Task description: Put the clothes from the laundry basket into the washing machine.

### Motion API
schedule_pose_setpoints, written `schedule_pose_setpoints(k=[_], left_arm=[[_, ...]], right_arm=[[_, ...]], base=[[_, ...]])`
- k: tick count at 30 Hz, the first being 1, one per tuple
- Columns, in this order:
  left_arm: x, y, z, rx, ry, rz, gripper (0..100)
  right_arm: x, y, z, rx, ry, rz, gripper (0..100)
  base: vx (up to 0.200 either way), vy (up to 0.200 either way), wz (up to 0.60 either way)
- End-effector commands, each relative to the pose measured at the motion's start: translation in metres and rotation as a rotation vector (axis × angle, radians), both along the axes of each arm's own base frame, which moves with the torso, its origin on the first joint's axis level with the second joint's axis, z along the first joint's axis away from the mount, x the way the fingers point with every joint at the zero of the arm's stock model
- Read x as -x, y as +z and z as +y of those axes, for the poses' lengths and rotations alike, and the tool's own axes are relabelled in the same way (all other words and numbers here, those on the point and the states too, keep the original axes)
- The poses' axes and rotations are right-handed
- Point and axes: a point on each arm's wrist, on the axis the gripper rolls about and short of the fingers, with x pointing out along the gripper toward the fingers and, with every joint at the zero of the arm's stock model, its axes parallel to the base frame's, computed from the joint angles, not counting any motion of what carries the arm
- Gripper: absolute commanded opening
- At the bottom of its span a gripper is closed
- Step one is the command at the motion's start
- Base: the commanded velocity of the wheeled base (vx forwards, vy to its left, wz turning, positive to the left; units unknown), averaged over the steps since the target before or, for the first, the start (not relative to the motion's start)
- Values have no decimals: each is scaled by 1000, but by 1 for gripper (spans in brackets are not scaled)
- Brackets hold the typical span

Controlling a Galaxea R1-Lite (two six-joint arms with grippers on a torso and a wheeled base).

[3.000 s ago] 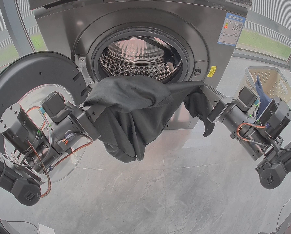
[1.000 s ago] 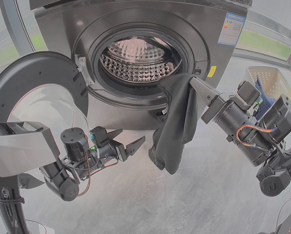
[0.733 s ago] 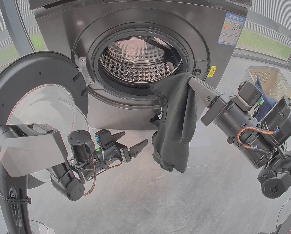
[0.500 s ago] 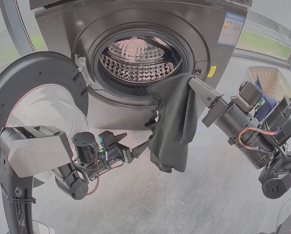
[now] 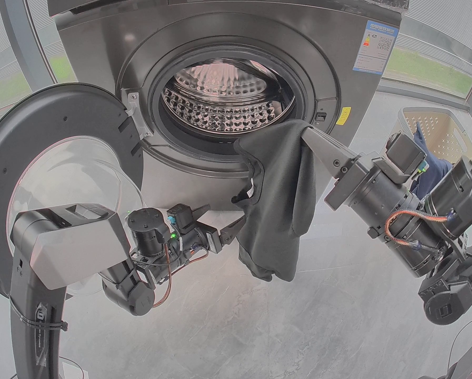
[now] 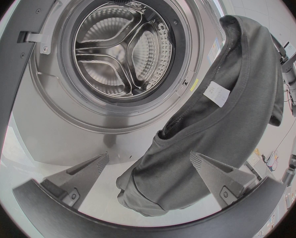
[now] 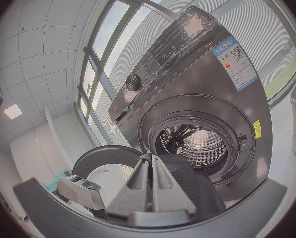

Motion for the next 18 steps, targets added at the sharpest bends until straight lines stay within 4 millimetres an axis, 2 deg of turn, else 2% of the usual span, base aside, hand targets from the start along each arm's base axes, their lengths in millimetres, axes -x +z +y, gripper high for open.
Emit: schedule_pose_setpoints(k=[1,10,11,18], left_arm=[[-11,-10,-5,4,6,-5,100],[-9,-11,-10,5,-19,-8,100],[-5,-10,-18,5,-43,-12,100],[-9,-12,-27,15,-60,-31,100]], right_arm=[[1,-1,2,2,9,3,0],[1,-1,2,2,9,3,0],[0,-2,3,3,10,6,0],[1,-2,3,2,10,5,0]], base=[[0,0,0],[0,0,0],[0,0,0],[0,0,0]])
